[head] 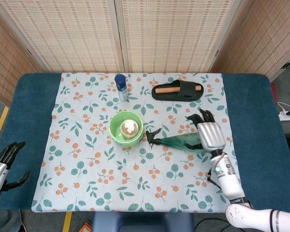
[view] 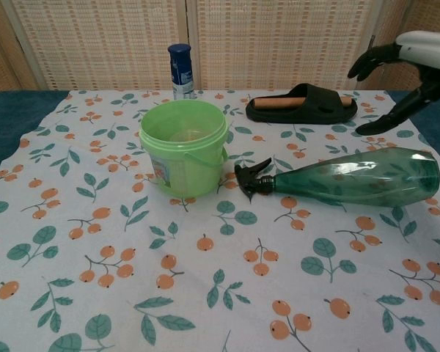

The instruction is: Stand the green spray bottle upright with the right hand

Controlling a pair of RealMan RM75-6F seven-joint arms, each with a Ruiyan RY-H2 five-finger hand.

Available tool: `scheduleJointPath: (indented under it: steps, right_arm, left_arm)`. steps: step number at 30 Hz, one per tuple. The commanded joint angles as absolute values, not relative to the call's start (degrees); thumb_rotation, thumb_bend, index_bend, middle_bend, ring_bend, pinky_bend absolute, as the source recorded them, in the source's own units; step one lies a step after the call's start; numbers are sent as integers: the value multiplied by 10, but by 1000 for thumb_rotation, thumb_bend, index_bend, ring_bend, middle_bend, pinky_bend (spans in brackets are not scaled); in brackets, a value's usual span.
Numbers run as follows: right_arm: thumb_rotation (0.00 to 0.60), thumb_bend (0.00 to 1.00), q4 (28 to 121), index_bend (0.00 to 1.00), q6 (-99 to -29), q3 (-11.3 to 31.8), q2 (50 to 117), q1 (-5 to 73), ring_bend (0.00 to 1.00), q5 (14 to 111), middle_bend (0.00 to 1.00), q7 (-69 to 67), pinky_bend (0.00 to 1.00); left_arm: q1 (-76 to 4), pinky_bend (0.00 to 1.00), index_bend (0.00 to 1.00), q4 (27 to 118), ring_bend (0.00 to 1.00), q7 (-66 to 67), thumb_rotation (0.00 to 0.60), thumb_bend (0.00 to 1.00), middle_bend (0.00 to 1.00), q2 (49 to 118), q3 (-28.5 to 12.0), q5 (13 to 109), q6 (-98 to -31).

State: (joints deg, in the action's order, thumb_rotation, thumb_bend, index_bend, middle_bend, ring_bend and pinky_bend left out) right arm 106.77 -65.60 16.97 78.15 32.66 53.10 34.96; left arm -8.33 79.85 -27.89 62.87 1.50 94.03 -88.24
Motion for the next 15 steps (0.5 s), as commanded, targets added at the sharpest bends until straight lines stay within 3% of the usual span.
scheduleJointPath:
  steps: [1,15]
  right_arm:
    - [600,45,1034,254,-634,156,824,360,0,533,206,370,0]
    - [600,34,916,259,-632,117,924,424,0,442,207,472,0]
  left_arm:
    - [-83,110,44,798,0,-283,600,317,72,627,15,940,-883]
    - [-77,109,48,801,0,-303,600,318,78,618,15,951,-902]
